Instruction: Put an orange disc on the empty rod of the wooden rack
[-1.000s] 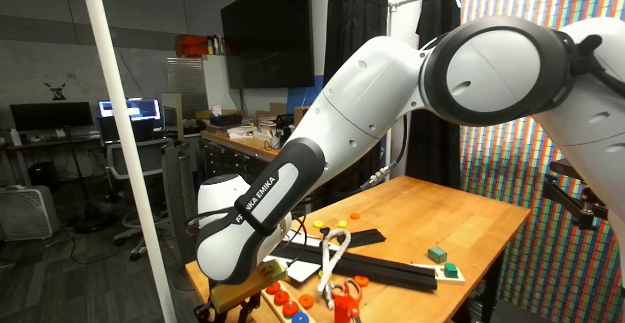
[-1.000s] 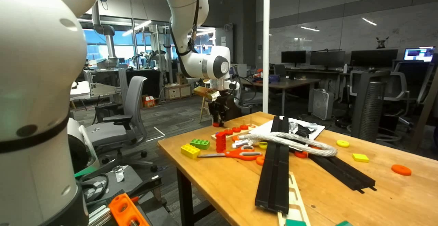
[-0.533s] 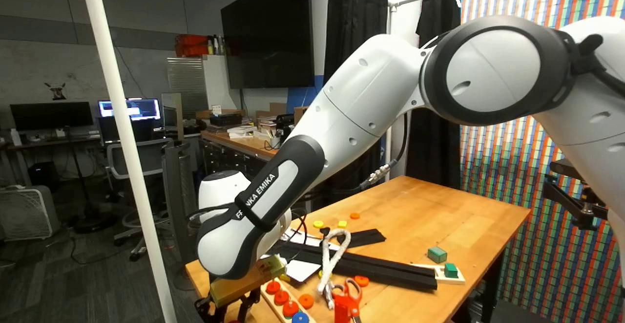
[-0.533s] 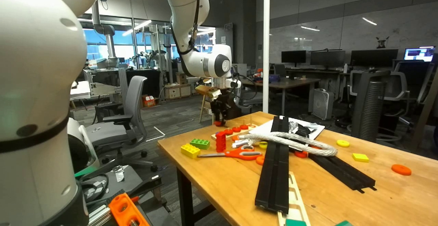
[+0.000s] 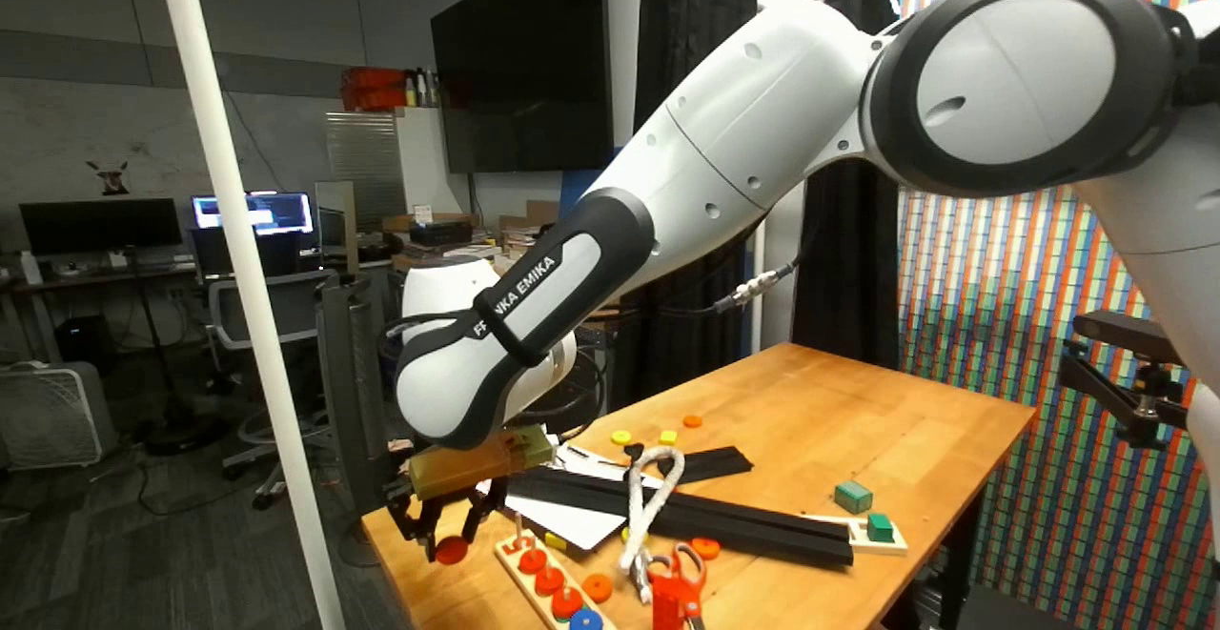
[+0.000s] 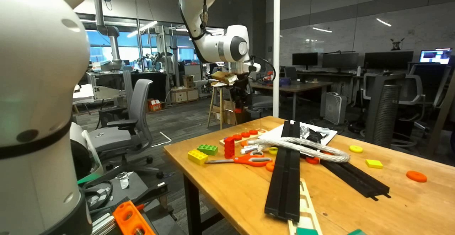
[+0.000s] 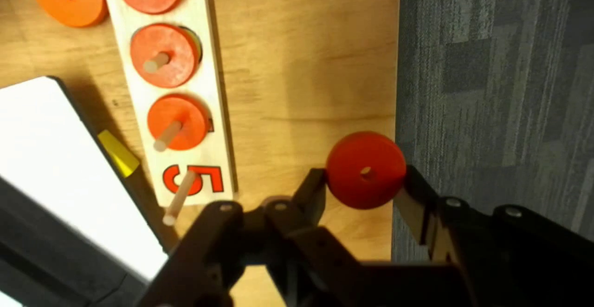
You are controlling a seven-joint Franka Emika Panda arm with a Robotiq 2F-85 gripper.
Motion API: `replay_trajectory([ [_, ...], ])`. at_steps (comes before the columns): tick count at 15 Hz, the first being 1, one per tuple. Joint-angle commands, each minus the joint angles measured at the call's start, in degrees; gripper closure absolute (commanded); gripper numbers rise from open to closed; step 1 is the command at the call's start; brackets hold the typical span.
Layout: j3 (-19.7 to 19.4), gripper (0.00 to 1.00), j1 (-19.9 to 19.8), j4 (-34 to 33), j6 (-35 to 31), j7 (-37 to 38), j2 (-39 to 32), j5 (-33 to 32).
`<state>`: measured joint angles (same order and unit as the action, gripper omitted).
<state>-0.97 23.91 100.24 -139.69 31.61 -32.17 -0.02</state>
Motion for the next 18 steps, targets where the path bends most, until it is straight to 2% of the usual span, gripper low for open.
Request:
replay_trajectory([
  [1, -0.5, 0.81, -1.1, 0.9, 0.4, 2.7, 2.5, -1.7],
  [18, -1.4, 0.81, -6.7, 1.3, 0.4, 2.4, 1.9, -0.9],
])
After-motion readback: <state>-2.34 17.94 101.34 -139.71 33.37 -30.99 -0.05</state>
